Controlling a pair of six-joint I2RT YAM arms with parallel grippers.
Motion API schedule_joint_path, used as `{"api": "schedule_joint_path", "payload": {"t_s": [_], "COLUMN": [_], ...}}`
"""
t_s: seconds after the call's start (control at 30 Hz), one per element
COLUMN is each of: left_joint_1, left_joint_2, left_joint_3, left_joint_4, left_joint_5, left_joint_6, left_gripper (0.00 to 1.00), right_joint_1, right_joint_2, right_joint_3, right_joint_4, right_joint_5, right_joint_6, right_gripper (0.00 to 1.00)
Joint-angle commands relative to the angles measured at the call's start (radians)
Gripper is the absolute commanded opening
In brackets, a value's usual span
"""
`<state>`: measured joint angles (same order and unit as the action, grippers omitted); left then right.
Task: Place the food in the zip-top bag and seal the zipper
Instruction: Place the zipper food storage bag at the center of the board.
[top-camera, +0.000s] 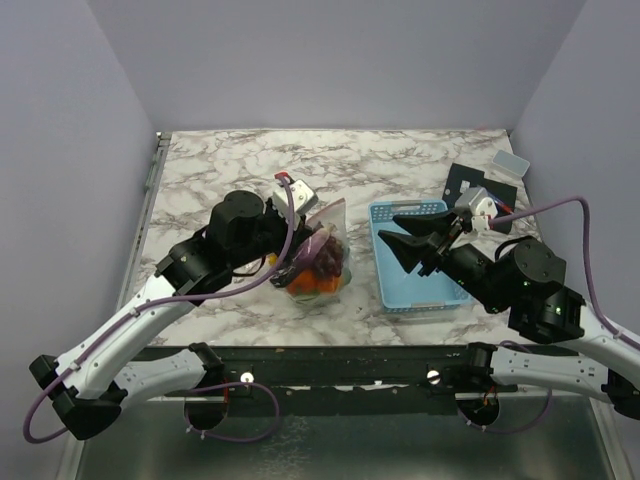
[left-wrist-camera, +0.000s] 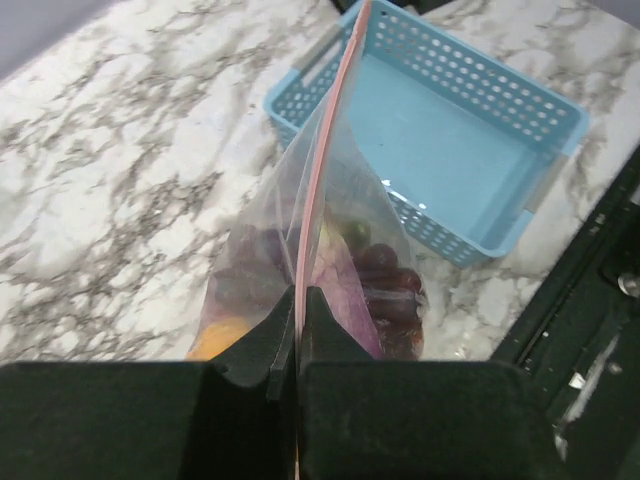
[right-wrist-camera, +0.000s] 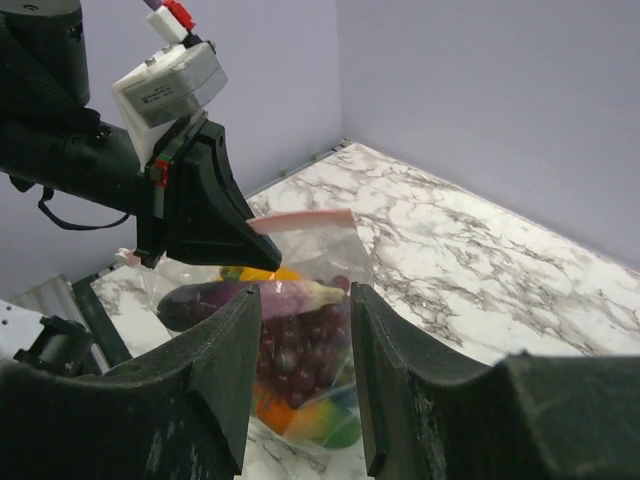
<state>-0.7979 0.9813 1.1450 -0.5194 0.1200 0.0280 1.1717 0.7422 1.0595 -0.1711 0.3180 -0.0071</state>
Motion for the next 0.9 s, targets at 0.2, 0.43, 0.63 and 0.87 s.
{"api": "schedule_joint_path", "payload": {"t_s": [0.2,0.43,0.63,0.87], "left_joint_1": [0.002,0.007,0.134,0.279], "left_joint_2": [0.076,0.138,0.221,0.348], "left_joint_3": [0.113,0.133,0.130,0.098], "left_joint_4": [0.122,0.222,0.351,0.494], "left_joint_5": [-0.420,-0.610,-0.652,-0.596], "left_joint_6": [0.108,0.215,0.321,0.364], "left_gripper": [0.00,0.00,0.00,0.00], "right_joint_1": [0.009,0.009,0.009,0.009], "right_joint_2": [-0.018,-0.036,-0.050,-0.090], "right_joint_3": [-0.050,-0.059,-0.067,-0.073], "right_joint_4": [0.004,-0.005,-0.013,-0.039], "right_joint_5": [0.064,0.063,0.058,0.057], "right_joint_6": [0.037,0.038,0.033,0.028], "right_gripper": [0.47,0.47,0.47,0.47]}}
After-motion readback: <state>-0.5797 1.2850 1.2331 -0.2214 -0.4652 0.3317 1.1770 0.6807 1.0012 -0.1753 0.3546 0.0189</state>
